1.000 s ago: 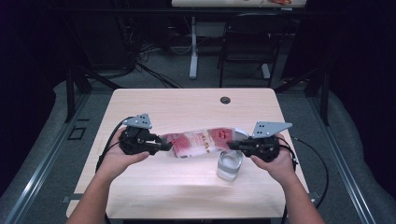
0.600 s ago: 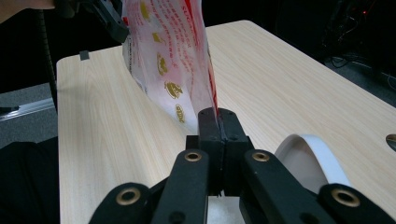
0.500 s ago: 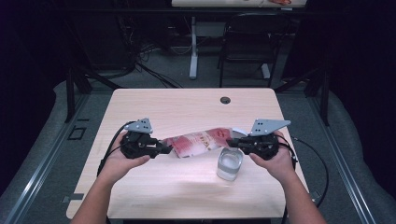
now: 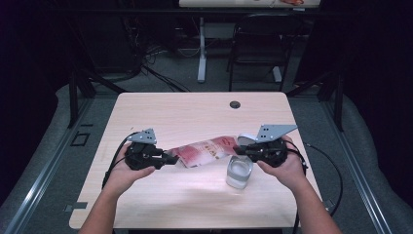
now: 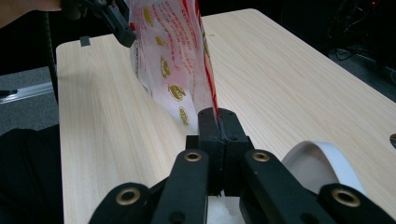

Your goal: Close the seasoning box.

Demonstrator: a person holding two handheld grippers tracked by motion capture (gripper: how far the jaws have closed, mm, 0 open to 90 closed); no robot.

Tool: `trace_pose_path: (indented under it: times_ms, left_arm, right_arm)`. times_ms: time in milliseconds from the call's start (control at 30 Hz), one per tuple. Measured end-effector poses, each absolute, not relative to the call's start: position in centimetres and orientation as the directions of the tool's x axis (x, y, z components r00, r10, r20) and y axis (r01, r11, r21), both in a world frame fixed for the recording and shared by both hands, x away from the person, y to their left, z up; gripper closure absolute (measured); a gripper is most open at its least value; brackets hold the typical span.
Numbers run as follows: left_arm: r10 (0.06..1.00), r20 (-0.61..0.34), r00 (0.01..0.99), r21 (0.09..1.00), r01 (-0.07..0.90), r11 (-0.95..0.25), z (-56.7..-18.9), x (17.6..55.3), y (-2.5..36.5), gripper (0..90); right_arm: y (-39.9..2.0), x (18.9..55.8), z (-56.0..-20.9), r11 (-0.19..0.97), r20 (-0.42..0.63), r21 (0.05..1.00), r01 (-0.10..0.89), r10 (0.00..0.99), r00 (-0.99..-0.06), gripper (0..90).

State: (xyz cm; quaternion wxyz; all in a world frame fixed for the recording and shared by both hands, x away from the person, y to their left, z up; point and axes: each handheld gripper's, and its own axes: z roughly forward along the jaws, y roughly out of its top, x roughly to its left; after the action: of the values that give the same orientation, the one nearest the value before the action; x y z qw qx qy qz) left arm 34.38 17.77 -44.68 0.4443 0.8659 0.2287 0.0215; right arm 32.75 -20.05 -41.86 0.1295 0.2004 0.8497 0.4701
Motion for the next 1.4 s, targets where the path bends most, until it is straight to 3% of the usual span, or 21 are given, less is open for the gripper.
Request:
trace_pose_path:
  times_ms: [867,1400]
  left_arm:
    - [0.459,-0.191,0.867,0.774,0.421,-0.473,-47.7,33.6,21.0,72.8]
    - [0.46,-0.199,0.865,0.743,0.439,-0.504,-49.3,33.8,20.0,73.2]
  right_arm:
    - [-15.8,33.4,-41.7,0.575,-0.083,0.796,0.19,0.413,-0.907,89.9]
    - [-15.3,33.3,-41.1,0.6,-0.107,0.781,0.173,0.401,-0.91,89.7]
